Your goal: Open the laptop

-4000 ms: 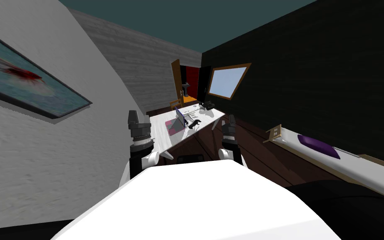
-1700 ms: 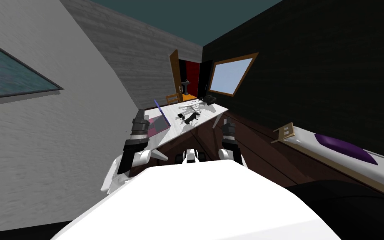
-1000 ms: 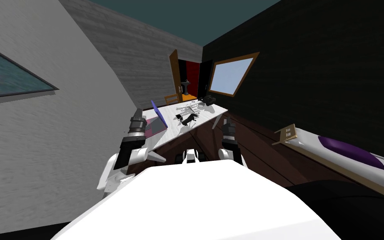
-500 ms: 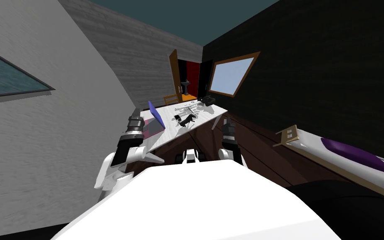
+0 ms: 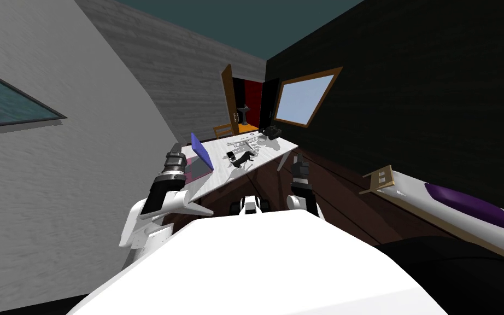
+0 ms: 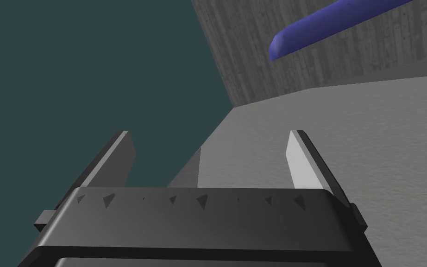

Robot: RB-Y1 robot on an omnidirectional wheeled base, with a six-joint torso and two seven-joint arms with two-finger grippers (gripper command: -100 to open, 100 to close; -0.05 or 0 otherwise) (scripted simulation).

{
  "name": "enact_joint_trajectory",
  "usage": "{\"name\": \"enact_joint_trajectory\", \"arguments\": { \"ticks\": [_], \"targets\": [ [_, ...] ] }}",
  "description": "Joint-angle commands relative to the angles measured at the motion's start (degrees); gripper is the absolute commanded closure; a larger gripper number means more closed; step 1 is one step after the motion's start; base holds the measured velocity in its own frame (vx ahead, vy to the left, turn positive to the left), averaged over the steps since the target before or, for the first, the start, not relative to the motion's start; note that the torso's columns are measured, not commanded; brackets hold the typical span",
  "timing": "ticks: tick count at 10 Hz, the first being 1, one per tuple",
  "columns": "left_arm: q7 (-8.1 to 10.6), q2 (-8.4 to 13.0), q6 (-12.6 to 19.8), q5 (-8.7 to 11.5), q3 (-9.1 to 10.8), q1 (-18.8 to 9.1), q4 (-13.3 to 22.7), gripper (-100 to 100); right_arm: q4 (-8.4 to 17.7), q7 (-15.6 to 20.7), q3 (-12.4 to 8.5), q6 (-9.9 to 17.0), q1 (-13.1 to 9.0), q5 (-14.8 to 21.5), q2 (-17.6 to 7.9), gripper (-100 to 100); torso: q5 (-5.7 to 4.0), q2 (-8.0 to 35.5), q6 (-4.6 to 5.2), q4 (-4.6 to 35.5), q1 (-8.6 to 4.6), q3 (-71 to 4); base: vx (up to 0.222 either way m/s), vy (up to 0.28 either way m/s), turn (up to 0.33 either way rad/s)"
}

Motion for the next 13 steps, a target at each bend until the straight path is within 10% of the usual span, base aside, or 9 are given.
{"name": "enact_joint_trajectory", "arguments": {
  "ticks": [1, 13],
  "targets": [
    [-0.11, 0.25, 4.08, 0.33, 1.46, -1.12, 0.33, -100, 0.0, 0.0, 0.0, 0.0, 0.0, 0.0, 0.0, 0, 0.0, 0.02, 0.01, 0.0, 0.02, 0.01, 0.035, -0.06, 0.015],
    [-0.38, 3.06, 21.14, 1.86, 7.45, -5.8, 2.16, -100, 0.0, 0.0, 0.0, 0.0, 0.0, 0.0, 0.0, 0, -0.02, 0.03, 0.0, 0.0, -0.02, 0.02, 0.034, -0.06, 0.012]
  ]
}}
